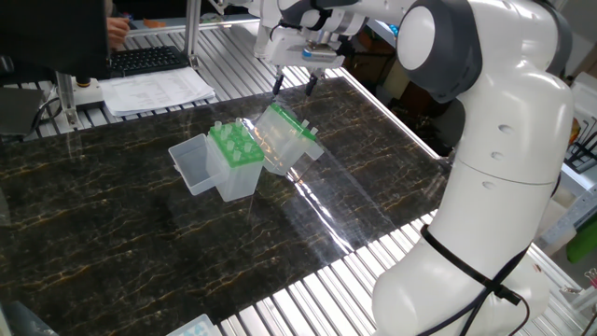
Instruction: Transfer all large pipette tips from one holder to another
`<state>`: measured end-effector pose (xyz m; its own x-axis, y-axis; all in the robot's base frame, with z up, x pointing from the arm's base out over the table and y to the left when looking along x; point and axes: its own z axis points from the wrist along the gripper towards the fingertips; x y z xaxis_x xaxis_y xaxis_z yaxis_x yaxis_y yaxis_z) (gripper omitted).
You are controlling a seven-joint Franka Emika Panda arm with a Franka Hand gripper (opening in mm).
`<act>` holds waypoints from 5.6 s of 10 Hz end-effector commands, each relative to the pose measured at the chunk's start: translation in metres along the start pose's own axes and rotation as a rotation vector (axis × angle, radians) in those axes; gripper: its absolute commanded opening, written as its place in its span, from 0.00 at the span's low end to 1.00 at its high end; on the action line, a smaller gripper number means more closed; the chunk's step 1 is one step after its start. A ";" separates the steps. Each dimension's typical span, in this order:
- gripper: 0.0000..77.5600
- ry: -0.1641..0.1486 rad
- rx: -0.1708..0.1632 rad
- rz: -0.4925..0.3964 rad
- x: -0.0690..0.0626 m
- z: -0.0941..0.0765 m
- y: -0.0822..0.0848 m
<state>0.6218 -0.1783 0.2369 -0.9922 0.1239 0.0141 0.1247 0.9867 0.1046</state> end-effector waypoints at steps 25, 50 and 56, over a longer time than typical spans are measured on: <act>1.00 -0.055 0.041 0.024 0.046 0.028 -0.008; 1.00 -0.103 0.103 -0.026 0.026 0.043 -0.032; 1.00 -0.101 0.098 0.053 0.043 0.038 -0.003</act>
<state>0.5823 -0.1767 0.1946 -0.9830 0.1617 -0.0865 0.1616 0.9868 0.0076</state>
